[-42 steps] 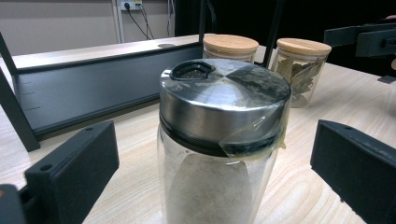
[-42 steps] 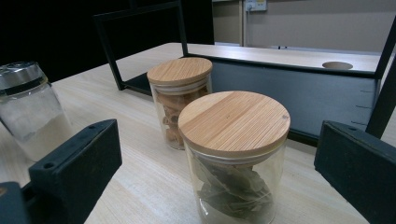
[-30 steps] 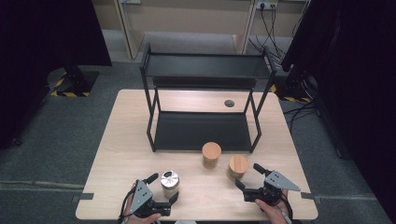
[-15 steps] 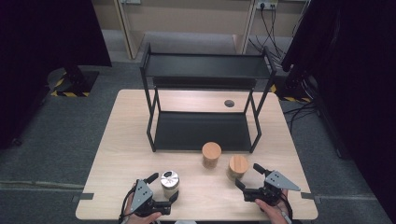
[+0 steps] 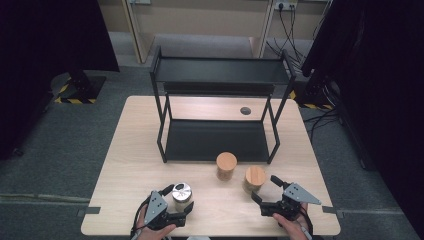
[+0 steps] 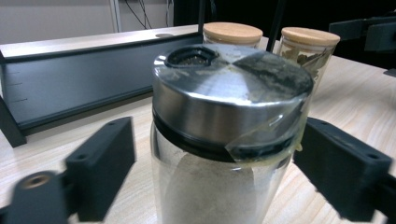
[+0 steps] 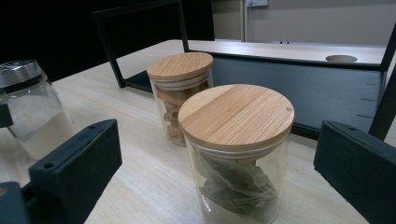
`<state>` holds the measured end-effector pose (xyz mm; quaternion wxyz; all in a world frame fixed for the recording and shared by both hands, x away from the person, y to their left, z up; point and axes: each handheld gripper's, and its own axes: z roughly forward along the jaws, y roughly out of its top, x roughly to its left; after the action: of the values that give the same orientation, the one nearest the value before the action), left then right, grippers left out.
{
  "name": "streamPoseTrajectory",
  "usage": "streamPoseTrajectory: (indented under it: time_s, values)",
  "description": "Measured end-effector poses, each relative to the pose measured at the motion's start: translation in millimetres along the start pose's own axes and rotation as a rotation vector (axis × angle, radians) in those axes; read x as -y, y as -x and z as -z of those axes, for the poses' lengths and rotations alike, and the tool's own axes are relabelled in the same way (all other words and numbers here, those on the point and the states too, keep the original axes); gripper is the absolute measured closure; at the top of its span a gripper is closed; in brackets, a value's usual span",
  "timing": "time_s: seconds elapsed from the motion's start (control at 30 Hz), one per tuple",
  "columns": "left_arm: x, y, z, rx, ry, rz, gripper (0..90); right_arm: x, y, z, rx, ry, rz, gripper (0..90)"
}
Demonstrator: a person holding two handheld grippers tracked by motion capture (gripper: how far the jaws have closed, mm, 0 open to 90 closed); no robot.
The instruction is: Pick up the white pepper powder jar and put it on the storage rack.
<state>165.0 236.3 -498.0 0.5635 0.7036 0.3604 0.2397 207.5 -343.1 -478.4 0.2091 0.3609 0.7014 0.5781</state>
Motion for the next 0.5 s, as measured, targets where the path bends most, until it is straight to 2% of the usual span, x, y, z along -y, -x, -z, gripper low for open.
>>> streamPoseTrajectory:
  time_s: [0.2,0.4,0.47,0.5]
  values:
    - [-1.3,-0.8,-1.4,0.001,-0.010,-0.027,29.5,0.2,0.0,-0.3,-0.001,-0.001,-0.001,1.2]
    - [-3.7,5.9,0.5,-0.018,-0.015,-0.053,30.7,0.4,-0.1,0.2,0.001,0.003,-0.001,1.3]
    - [-4.5,7.9,1.7,-0.024,-0.006,-0.052,30.8,0.6,0.0,0.4,0.001,0.005,-0.002,1.3]
    - [-5.2,8.0,2.2,-0.022,0.000,-0.039,30.8,0.7,0.0,0.4,0.001,0.005,-0.003,1.3]
